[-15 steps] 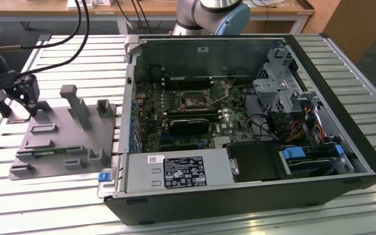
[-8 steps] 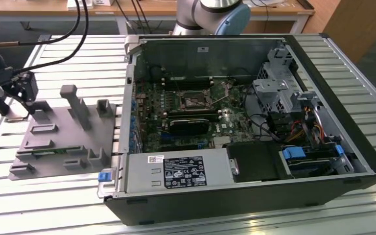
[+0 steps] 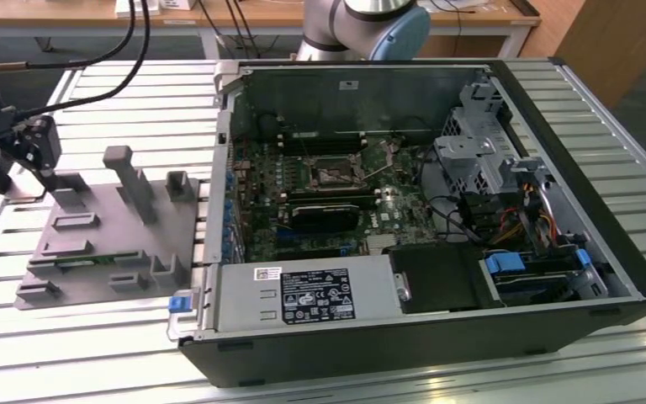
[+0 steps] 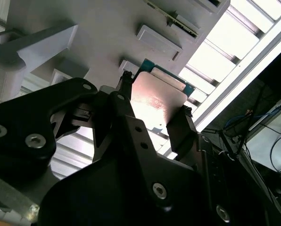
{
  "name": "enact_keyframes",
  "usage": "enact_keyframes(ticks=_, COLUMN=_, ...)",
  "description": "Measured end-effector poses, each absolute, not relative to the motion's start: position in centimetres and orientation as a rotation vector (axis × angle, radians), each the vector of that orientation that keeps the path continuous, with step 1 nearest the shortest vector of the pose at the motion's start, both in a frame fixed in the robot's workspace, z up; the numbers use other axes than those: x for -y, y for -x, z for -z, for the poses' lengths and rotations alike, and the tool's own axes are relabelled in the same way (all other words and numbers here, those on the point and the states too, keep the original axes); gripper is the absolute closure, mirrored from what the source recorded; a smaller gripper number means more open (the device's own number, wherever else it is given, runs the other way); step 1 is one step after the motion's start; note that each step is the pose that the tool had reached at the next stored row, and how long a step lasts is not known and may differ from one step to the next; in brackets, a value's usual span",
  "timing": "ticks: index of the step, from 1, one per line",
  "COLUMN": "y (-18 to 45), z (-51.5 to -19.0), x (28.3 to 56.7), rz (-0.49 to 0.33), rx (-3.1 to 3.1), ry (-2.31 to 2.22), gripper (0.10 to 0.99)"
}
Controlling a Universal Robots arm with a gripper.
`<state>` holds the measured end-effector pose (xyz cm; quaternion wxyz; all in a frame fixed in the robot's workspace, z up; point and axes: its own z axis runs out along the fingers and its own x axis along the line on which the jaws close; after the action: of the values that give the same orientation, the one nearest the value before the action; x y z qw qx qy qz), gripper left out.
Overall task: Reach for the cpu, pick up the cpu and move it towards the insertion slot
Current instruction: 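Pick up the cpu and move it towards the insertion slot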
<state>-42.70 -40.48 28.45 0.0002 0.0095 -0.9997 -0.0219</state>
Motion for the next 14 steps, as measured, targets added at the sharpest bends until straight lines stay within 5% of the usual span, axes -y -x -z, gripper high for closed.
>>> enact_keyframes(ticks=14, y=42.7, z=-30.0, x=40.5, rz=0.069, rx=3.14, ry=-0.03, gripper=0.541)
